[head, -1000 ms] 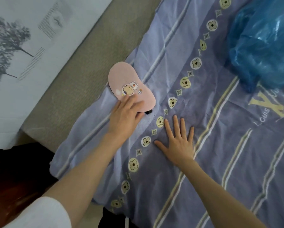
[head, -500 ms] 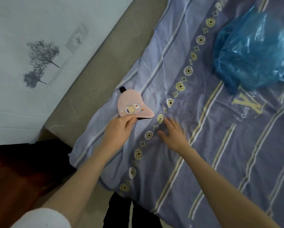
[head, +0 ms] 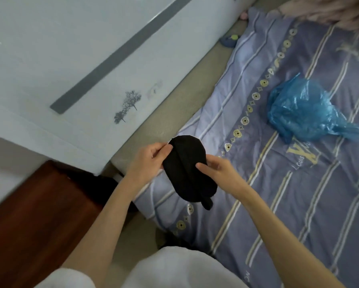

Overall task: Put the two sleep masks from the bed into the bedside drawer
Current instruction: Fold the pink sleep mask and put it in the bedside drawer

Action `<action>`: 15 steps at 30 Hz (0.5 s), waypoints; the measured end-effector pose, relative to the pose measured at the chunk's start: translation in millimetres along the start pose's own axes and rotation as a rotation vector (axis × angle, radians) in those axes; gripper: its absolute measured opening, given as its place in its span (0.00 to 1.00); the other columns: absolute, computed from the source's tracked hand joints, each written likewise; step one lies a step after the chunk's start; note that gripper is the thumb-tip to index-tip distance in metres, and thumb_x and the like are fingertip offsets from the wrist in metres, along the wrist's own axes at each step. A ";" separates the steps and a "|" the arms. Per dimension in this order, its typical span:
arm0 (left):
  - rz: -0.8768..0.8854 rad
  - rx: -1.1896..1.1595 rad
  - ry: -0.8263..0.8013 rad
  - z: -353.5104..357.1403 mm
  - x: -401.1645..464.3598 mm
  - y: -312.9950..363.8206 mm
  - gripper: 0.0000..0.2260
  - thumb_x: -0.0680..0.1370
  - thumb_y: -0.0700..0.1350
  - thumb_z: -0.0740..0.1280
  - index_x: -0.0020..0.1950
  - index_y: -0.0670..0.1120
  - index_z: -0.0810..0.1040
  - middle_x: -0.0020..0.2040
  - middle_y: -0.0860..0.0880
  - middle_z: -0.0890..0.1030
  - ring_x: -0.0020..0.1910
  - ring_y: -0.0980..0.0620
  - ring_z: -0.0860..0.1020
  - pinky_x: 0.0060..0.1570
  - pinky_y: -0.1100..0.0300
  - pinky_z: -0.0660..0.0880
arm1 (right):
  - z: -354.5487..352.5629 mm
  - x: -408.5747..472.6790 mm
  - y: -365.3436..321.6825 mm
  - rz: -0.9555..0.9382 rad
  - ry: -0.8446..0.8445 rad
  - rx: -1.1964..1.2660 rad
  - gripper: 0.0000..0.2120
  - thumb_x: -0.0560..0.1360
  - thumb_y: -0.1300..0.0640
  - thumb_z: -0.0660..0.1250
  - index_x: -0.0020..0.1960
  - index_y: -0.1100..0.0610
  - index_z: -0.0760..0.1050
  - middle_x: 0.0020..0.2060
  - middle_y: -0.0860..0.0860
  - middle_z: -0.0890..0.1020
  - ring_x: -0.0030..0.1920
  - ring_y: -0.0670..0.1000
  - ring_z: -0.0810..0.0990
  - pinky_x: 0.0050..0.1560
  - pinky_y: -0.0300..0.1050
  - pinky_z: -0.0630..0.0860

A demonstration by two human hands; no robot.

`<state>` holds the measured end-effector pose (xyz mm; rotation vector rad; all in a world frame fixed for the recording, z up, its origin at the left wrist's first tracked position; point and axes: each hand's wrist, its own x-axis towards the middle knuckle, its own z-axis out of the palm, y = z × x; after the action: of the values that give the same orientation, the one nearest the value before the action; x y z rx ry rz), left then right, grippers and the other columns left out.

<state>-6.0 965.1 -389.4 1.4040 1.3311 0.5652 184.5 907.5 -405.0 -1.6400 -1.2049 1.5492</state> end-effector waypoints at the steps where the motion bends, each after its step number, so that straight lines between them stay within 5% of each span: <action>1: 0.012 -0.013 0.014 -6.7 -6.4 3.3 0.13 0.77 0.47 0.62 0.36 0.57 0.80 0.39 0.42 0.83 0.40 0.48 0.80 0.46 0.52 0.79 | 3.0 -3.7 -5.1 0.024 -0.008 -0.004 0.14 0.75 0.57 0.64 0.52 0.69 0.74 0.50 0.70 0.79 0.53 0.68 0.77 0.57 0.62 0.73; 5: 0.074 -0.095 0.035 -27.1 -29.1 17.0 0.14 0.78 0.43 0.61 0.37 0.57 0.80 0.33 0.62 0.83 0.37 0.63 0.80 0.41 0.69 0.78 | 14.4 -14.6 -30.9 0.033 0.028 -0.069 0.13 0.74 0.55 0.66 0.44 0.67 0.76 0.38 0.62 0.81 0.39 0.58 0.80 0.45 0.52 0.76; 8: 0.128 -0.122 0.046 -33.8 -43.8 26.6 0.12 0.77 0.41 0.62 0.40 0.53 0.80 0.35 0.58 0.84 0.39 0.62 0.81 0.44 0.69 0.77 | 17.0 -16.9 -47.1 0.052 0.151 -0.060 0.07 0.73 0.54 0.66 0.44 0.56 0.81 0.38 0.54 0.85 0.40 0.51 0.83 0.44 0.44 0.79; 10: 0.188 -0.104 0.011 -35.5 -54.3 33.5 0.11 0.77 0.39 0.62 0.44 0.54 0.79 0.42 0.57 0.82 0.41 0.66 0.79 0.48 0.70 0.74 | 18.2 -18.3 -57.7 0.069 0.217 0.025 0.06 0.74 0.56 0.65 0.44 0.55 0.80 0.29 0.49 0.81 0.31 0.46 0.79 0.33 0.38 0.75; 13: 0.274 -0.095 0.048 -33.2 -67.0 38.0 0.12 0.77 0.39 0.62 0.50 0.56 0.77 0.49 0.57 0.79 0.47 0.70 0.76 0.48 0.75 0.71 | 22.9 -21.0 -72.7 0.088 0.221 0.206 0.08 0.76 0.59 0.62 0.47 0.59 0.80 0.31 0.54 0.78 0.32 0.51 0.76 0.33 0.40 0.75; 15: 0.178 -0.297 0.192 -33.0 -71.5 37.6 0.10 0.76 0.40 0.64 0.55 0.51 0.76 0.53 0.53 0.79 0.52 0.63 0.77 0.52 0.67 0.75 | 26.8 -24.1 -83.8 0.043 0.237 0.280 0.10 0.76 0.61 0.61 0.52 0.60 0.79 0.36 0.55 0.81 0.36 0.53 0.79 0.36 0.42 0.79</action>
<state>-38.6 919.3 -322.7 1.2519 1.2178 0.9963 141.9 917.3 -324.9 -1.6164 -0.7947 1.4275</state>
